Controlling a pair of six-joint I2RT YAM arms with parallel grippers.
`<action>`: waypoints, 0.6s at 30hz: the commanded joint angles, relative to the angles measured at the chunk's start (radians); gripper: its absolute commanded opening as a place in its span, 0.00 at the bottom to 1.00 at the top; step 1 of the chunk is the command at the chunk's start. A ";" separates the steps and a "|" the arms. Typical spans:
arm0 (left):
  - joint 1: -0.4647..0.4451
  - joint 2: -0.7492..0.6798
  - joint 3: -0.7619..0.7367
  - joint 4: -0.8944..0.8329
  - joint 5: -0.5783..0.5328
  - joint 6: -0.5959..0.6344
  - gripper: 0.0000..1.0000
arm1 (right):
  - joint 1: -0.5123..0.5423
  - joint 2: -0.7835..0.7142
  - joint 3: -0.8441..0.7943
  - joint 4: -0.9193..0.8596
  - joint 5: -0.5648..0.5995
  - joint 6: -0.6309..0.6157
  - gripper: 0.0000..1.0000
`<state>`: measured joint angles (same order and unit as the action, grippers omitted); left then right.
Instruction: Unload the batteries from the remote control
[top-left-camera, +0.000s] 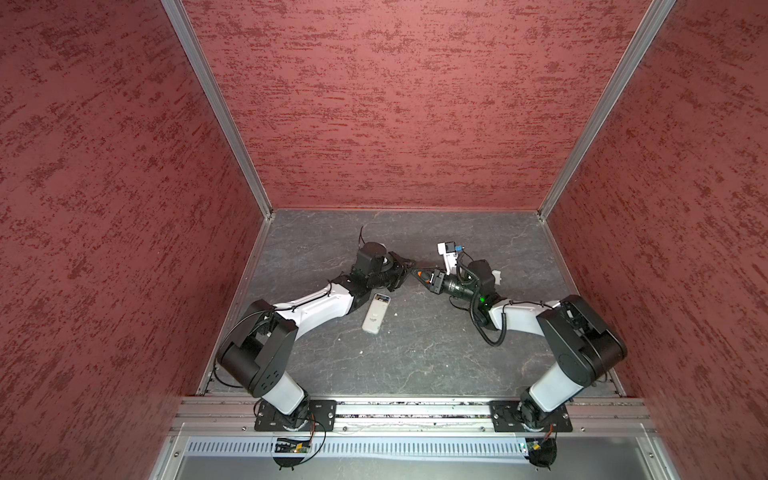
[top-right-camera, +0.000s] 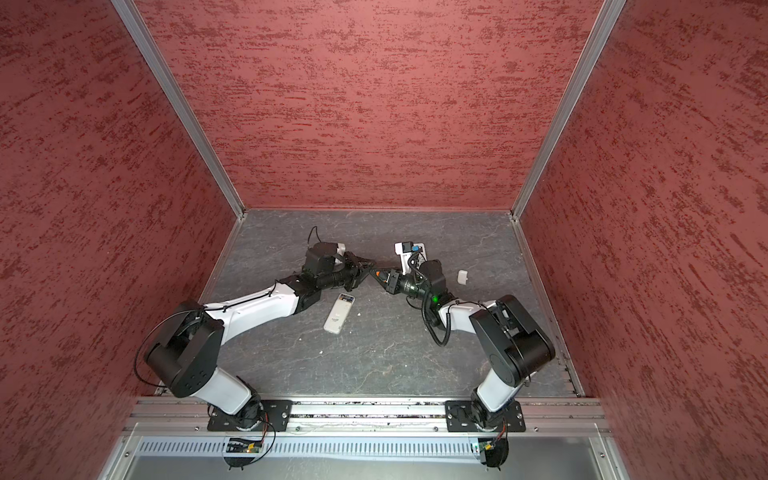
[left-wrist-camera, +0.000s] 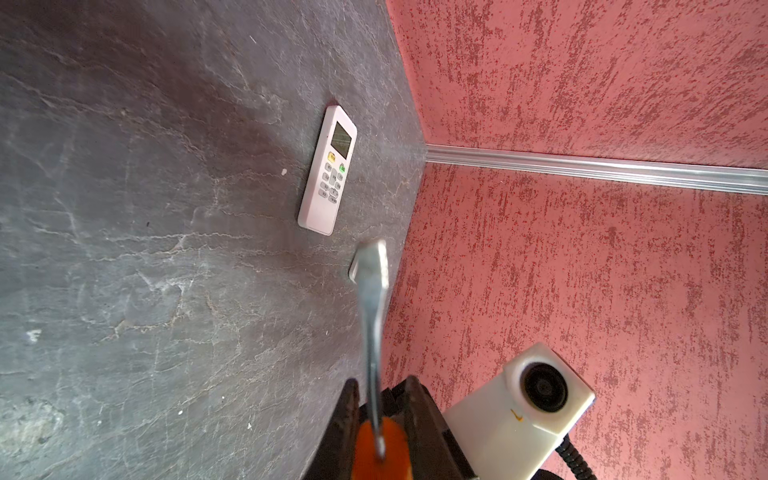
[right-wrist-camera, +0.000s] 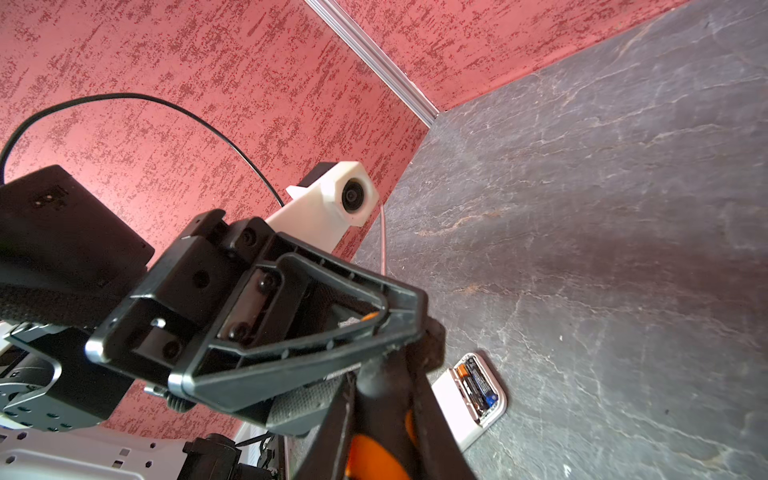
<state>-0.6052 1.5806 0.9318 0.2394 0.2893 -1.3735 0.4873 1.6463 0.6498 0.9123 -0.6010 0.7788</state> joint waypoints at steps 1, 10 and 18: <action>-0.011 -0.014 0.000 -0.010 0.018 0.035 0.00 | 0.004 -0.004 0.005 0.027 0.030 0.023 0.00; 0.029 -0.151 -0.080 -0.088 -0.069 0.199 0.46 | 0.003 -0.151 -0.008 -0.309 0.054 -0.021 0.00; 0.121 -0.328 -0.189 -0.265 -0.142 0.345 0.53 | 0.004 -0.332 0.085 -0.904 0.065 -0.178 0.00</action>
<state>-0.5190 1.2911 0.7734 0.0772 0.1955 -1.1252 0.4892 1.3460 0.6823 0.2893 -0.5529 0.6727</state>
